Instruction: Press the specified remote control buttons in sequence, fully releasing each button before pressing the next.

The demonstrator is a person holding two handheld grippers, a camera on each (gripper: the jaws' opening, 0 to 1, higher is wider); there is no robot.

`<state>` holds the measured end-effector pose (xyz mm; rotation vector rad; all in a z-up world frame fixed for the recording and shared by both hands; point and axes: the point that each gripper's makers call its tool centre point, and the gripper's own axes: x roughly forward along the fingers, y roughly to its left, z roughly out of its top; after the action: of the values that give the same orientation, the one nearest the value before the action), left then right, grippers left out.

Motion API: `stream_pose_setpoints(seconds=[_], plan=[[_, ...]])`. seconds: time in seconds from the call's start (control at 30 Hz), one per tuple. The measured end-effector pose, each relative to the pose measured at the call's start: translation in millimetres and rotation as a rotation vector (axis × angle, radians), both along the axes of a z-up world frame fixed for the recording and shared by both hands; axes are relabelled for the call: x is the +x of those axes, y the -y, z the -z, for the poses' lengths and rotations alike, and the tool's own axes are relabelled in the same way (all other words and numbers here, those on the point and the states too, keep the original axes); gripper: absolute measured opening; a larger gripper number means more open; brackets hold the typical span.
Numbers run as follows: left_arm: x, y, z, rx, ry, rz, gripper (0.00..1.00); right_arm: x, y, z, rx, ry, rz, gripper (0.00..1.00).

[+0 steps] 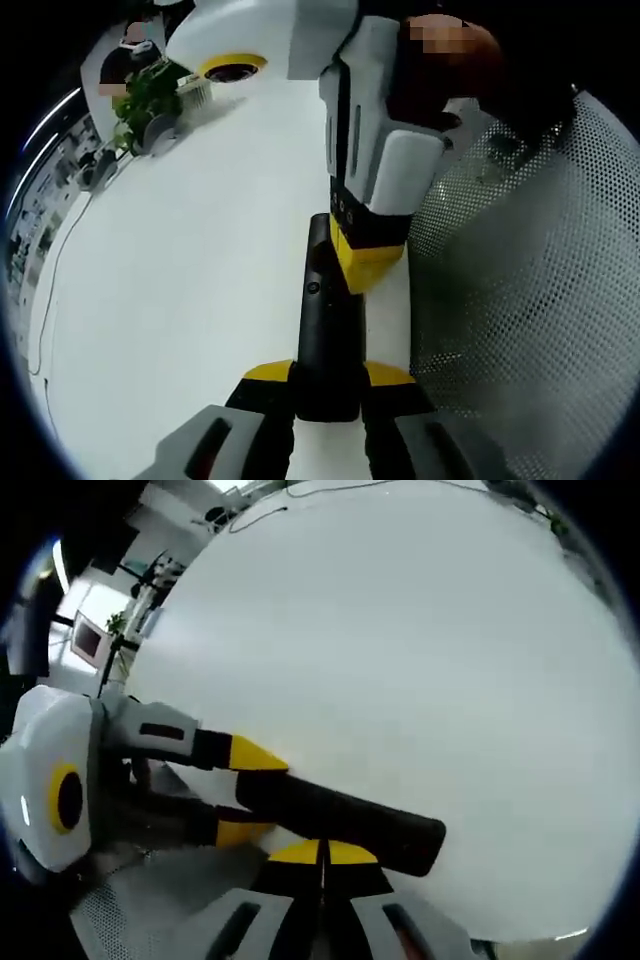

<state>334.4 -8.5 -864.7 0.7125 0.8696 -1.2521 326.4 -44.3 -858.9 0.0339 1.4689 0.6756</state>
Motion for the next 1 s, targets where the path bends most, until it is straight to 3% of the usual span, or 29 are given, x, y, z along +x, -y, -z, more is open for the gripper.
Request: stream_pose_setpoints(seconds=[0.5,0.73,0.83,1.0], plan=[[0.2,0.3,0.1,-0.011,-0.001,-0.004,0.25,-0.3,0.0,2.2,-0.003,-0.012,0.0,0.0],[0.2,0.5,0.0,-0.012,0.002,-0.006,0.25,-0.2,0.9,1.9,0.054,-0.05,0.065,0.0],[0.5,0.5,0.3,-0.013,0.003,-0.008,0.25,-0.1,-0.1,0.0,0.095,-0.115,0.143,0.0],[0.5,0.6,-0.2,-0.02,0.004,-0.01,0.25,-0.6,-0.4,-1.7,0.1,-0.125,0.148,0.0]])
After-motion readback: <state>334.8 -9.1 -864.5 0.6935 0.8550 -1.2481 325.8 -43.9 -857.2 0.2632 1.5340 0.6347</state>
